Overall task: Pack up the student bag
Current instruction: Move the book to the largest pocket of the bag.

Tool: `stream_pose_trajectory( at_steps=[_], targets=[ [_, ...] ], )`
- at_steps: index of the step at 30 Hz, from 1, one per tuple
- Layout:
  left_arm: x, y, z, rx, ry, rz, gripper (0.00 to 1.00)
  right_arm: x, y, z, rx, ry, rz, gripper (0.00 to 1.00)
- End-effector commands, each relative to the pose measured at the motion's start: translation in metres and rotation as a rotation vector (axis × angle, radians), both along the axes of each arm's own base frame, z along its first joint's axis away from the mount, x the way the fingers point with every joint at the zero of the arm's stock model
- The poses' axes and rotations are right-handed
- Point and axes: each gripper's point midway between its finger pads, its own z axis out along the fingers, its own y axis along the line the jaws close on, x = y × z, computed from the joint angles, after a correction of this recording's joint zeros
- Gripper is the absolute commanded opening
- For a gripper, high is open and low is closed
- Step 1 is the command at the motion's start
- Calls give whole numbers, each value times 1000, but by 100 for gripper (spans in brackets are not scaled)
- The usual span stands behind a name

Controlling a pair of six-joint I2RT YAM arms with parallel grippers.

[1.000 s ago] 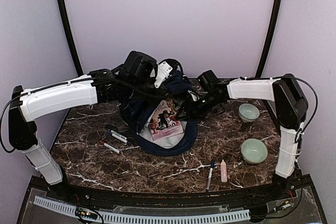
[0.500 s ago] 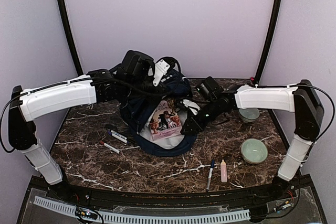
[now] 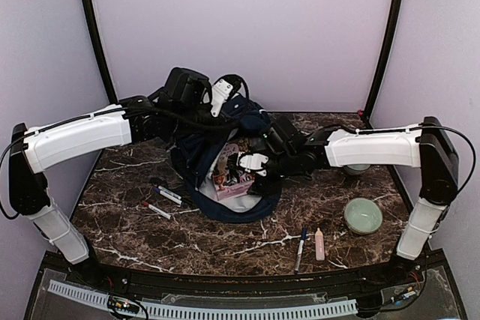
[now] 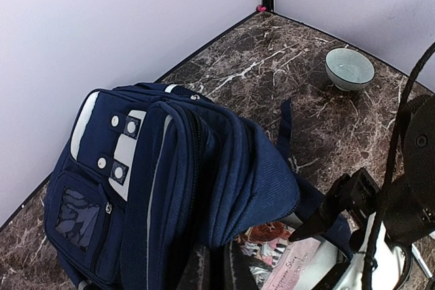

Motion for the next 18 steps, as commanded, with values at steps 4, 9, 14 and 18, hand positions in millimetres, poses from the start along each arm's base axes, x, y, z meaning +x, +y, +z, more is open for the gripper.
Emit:
stream_pose_trajectory(
  at_steps=[4,9,14,18],
  targets=[
    [-6,14,75,-187,-123,20,0,5,27,-9,-135,-261,163,75],
    [-7,16,76,-181,-121,18,0,14,29,-26,-217,-350,179,74],
    [-10,15,75,-185,-113,4,0,49,32,-14,-212,-460,62,73],
    [-16,7,74,-204,-94,-43,0,80,34,-2,-184,-510,-23,70]
  ],
)
